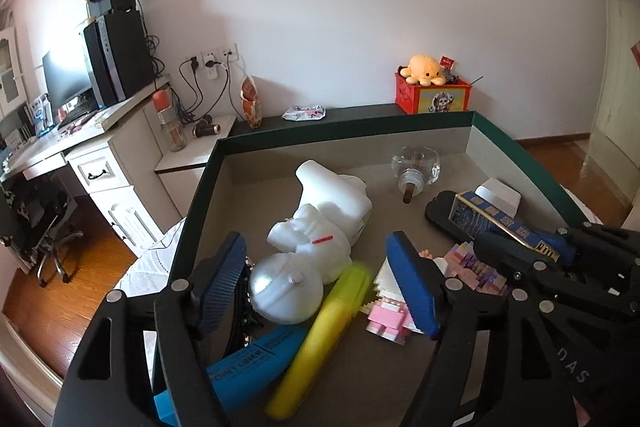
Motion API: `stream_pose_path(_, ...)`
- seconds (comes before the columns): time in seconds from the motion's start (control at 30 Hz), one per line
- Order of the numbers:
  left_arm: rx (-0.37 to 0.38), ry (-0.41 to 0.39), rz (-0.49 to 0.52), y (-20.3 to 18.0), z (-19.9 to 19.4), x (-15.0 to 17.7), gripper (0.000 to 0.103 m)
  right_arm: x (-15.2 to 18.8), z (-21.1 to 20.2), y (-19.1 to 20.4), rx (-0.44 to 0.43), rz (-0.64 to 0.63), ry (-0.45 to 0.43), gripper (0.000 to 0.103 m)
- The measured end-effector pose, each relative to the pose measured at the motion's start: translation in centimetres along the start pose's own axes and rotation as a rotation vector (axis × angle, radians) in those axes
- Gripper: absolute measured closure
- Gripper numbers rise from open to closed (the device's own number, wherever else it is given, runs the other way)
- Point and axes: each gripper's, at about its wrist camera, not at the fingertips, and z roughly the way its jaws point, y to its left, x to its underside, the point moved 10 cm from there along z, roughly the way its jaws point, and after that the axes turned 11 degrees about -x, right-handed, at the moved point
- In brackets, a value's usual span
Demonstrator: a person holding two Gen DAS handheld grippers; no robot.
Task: Organize rigid objects
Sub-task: 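Carry the yellow highlighter and blue-gold box into the pink box and release both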
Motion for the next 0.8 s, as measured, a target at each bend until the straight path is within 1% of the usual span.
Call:
stream_pose_path(0.23, -0.014, 0.007, -0.024, 0.7, 0.1, 0.0, 0.024, 0.5, 1.1, 0.5, -0.012, -0.013, 0.028, 0.087)
stream_pose_path(0.33, -0.007, 0.016, -0.034, 0.7, 0.1, 0.1, 0.024, 0.5, 1.2, 0.5, -0.013, -0.011, 0.025, 0.087)
stream_pose_path(0.7, -0.008, 0.027, -0.017, 0.6, 0.3, 0.4, 0.024, 0.3, 1.2, 0.1, -0.032, 0.016, 0.005, 0.087)
stream_pose_path(0.73, -0.006, 0.028, -0.017, 0.6, 0.3, 0.4, 0.024, 0.3, 1.2, 0.0, -0.025, 0.017, 0.004, 0.086)
stream_pose_path(0.8, -0.007, 0.027, -0.02, 0.7, 0.3, 0.4, 0.024, 0.3, 1.2, -0.3, -0.012, 0.029, 0.001, 0.081)
